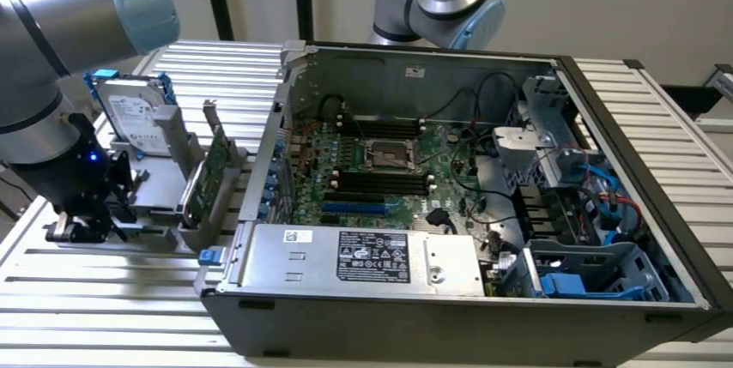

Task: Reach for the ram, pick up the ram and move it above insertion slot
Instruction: 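Pick up the ram and move it above insertion slot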

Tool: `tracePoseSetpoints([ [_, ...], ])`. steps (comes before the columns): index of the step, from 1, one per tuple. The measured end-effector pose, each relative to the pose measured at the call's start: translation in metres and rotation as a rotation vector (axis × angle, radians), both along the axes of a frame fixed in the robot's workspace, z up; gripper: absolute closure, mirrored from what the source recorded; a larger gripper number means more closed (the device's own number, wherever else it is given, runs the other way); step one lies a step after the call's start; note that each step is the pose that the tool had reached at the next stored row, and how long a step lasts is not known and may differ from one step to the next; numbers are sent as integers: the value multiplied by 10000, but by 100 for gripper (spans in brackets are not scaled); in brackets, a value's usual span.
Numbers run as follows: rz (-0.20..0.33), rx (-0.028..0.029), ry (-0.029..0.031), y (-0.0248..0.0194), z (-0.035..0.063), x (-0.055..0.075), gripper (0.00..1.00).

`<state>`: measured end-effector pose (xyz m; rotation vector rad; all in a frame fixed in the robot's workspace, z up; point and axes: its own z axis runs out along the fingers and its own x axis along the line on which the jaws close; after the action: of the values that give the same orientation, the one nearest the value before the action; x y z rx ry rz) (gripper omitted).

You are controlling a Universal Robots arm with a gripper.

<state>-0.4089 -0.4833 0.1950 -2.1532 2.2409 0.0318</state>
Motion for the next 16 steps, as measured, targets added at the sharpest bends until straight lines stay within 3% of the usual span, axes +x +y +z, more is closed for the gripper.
tracePoseSetpoints([
  [2, 0, -1, 2, 0, 0, 0, 65],
  [4, 0, 0, 1, 0, -1, 0, 78],
  [6, 0, 1, 0, 0, -2, 0, 84],
  [16, 0, 8, -1, 0, -2, 0, 86],
])
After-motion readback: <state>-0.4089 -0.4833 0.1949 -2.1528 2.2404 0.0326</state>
